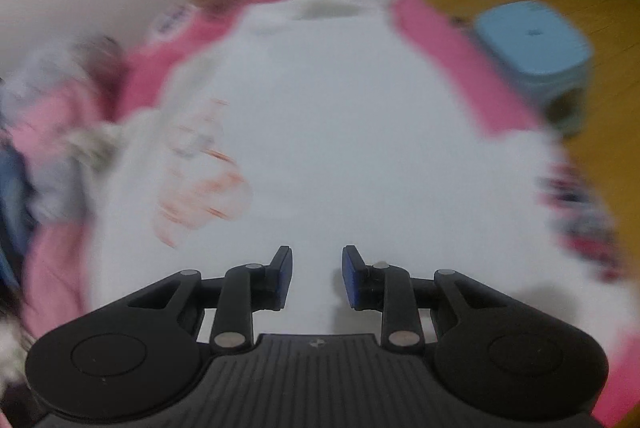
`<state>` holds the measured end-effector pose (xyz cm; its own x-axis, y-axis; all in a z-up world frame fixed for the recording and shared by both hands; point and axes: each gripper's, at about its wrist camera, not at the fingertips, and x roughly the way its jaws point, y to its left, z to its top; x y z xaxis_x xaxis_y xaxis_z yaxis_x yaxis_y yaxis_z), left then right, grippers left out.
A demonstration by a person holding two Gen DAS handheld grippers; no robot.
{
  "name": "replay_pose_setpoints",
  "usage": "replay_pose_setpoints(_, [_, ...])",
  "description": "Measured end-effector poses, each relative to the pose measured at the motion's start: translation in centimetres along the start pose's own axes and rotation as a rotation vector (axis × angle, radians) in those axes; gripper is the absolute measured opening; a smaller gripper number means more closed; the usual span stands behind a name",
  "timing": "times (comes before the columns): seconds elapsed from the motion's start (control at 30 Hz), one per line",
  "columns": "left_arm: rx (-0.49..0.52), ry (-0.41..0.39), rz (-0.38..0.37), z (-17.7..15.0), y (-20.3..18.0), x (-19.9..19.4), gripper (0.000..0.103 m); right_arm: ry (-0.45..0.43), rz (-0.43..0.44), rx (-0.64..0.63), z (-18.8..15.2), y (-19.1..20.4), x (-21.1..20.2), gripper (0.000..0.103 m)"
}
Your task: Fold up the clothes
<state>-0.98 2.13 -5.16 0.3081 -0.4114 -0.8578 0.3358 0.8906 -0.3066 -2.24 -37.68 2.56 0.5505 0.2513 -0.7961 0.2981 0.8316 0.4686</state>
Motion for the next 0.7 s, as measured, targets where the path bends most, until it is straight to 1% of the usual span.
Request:
replay_pose_setpoints(0.07, [-0.007,0.007,-0.006,0.0,0.1,0.0,0.032,-0.009,0.03,0.042,0.3,0.8,2.6,0.03])
replay_pose_setpoints(0.13, [-0.011,0.014,-0.012,0.1,0.2,0.1,0.032,-0.018,0.031,0.076,0.0,0.5,5.0,0.03])
replay_pose_setpoints(0.17, [-0.008,0.02,-0.015,0.2,0.3,0.1,0.032,-0.027,0.014,0.086,-0.1,0.3,5.8,0.03])
replay_pose_setpoints(0.2, [-0.008,0.029,-0.019,0.3,0.4,0.1,0.032,-0.055,-0.025,0.079,-0.5,-0.2,5.8,0.029])
replay_pose_setpoints(0.27, [-0.032,0.049,-0.023,0.8,0.9,-0.1,0.032,-0.147,-0.096,0.058,-1.7,-1.5,5.1,0.027])
replay_pose_setpoints(0.3, [-0.044,0.059,-0.022,1.0,1.1,-0.2,0.032,-0.183,-0.118,0.085,-2.0,-2.1,4.4,0.027])
replay_pose_setpoints(0.33, [-0.042,0.067,-0.009,1.4,1.2,-0.4,0.032,-0.211,-0.12,0.122,-1.8,-2.6,3.7,0.028])
replay_pose_setpoints(0.37, [-0.027,0.072,0.015,1.9,1.3,-0.6,0.032,-0.24,-0.135,0.139,-1.5,-2.9,3.2,0.029])
replay_pose_setpoints(0.4, [-0.008,0.076,0.045,2.5,1.2,-0.9,0.032,-0.267,-0.17,0.13,-1.2,-2.9,2.9,0.03])
replay_pose_setpoints(0.47, [0.048,0.075,0.118,3.9,0.9,-1.6,0.033,-0.316,-0.225,0.077,-0.7,-2.9,2.4,0.03])
replay_pose_setpoints(0.5, [0.08,0.076,0.143,4.8,0.7,-2.0,0.033,-0.328,-0.23,0.065,-0.5,-3.0,2.3,0.03])
replay_pose_setpoints(0.6, [0.156,0.058,0.205,8.5,-0.2,-3.2,0.036,-0.298,-0.152,0.092,-0.5,-3.6,2.8,0.03])
replay_pose_setpoints(0.67, [0.201,0.034,0.244,10.9,-0.9,-3.1,0.04,-0.281,-0.126,0.074,-0.6,-3.1,3.0,0.03])
replay_pose_setpoints(0.7, [0.225,0.02,0.264,12.2,-1.3,-2.9,0.041,-0.284,-0.115,0.055,-0.7,-2.7,3.0,0.03])
